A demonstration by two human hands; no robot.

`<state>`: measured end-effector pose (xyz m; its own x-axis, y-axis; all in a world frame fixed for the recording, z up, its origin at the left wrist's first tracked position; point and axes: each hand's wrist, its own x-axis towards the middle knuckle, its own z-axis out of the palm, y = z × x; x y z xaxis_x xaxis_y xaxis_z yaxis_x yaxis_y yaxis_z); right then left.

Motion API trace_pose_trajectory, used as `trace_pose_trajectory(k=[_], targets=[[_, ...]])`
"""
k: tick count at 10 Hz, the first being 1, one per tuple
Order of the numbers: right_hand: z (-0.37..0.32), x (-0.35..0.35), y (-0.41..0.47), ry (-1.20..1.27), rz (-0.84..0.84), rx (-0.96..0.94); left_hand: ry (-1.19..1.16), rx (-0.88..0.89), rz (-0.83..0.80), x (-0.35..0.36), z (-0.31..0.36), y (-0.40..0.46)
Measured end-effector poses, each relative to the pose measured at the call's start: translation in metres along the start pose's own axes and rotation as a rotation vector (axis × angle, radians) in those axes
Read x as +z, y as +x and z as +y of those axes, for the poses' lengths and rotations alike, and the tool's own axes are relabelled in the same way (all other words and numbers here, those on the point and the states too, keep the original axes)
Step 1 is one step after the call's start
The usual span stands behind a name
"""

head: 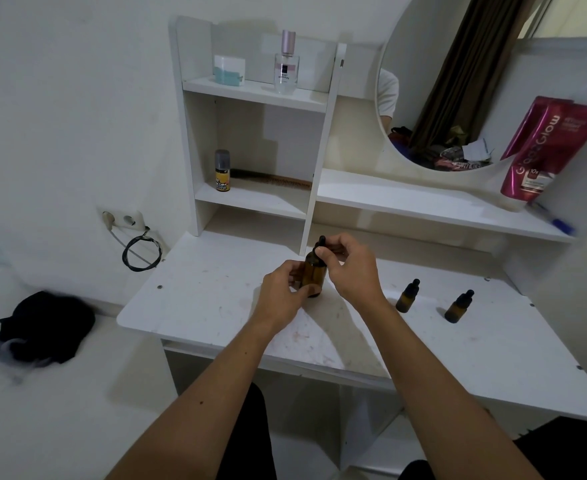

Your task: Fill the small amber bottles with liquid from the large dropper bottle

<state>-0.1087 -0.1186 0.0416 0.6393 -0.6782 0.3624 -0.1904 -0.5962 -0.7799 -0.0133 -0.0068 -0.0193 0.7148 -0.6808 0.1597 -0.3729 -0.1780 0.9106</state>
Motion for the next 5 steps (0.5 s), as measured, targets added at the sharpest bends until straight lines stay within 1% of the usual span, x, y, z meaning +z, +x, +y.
trace_pose_trajectory(k=[2,4,5], targets=[[0.001,0.001,-0.002,0.022,0.006,-0.016,-0.002,-0.002,-0.007,-0.001,0.0,-0.001],[0.004,0.0,-0.011,-0.012,0.018,-0.026,0.01,0.01,-0.018,-0.002,0.001,-0.005],[0.011,0.002,-0.034,-0.04,0.029,0.006,0.032,0.011,-0.022,-0.002,-0.001,-0.01]])
